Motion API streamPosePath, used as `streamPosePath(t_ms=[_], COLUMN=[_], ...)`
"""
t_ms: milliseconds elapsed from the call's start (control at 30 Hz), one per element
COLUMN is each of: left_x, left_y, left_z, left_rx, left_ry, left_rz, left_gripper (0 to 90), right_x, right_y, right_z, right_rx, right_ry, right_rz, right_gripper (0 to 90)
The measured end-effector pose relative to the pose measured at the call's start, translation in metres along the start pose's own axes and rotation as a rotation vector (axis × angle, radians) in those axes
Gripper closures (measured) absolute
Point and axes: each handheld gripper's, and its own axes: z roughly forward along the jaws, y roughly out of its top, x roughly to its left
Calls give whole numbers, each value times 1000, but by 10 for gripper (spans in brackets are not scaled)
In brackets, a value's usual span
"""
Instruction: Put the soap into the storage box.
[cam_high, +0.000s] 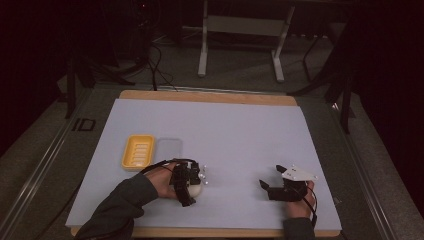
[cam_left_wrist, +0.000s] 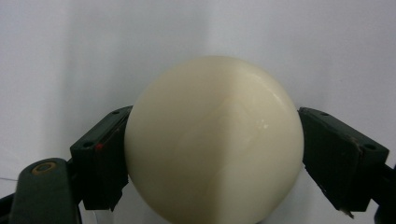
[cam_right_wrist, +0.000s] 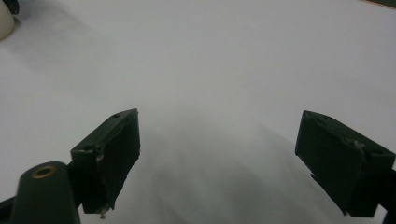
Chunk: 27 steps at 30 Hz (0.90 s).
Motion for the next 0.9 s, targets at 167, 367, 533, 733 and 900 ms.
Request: streamPosePath(t_ms=[167,367,533,733,900], left_x=[-1,0,-1,-1,-2], left_y=[1,4,6,7,9], left_z=[0,-2,-2,-2,-2], left_rx=[9,27,39,52,59], left_ry=[2,-21,-20,-16,-14], left_rz=[-2,9,14,25,35], left_gripper=[151,239,242,245,246], right_x=[0,0,0,0,0], right_y=[0,0,0,0,0], right_z=[0,0,0,0,0], right_rx=[1,1,1,1,0], right_ry=[0,1,1,1,2], right_rz=[-1,-1,-1,-1,-1], right_gripper=[139,139,139,139,139])
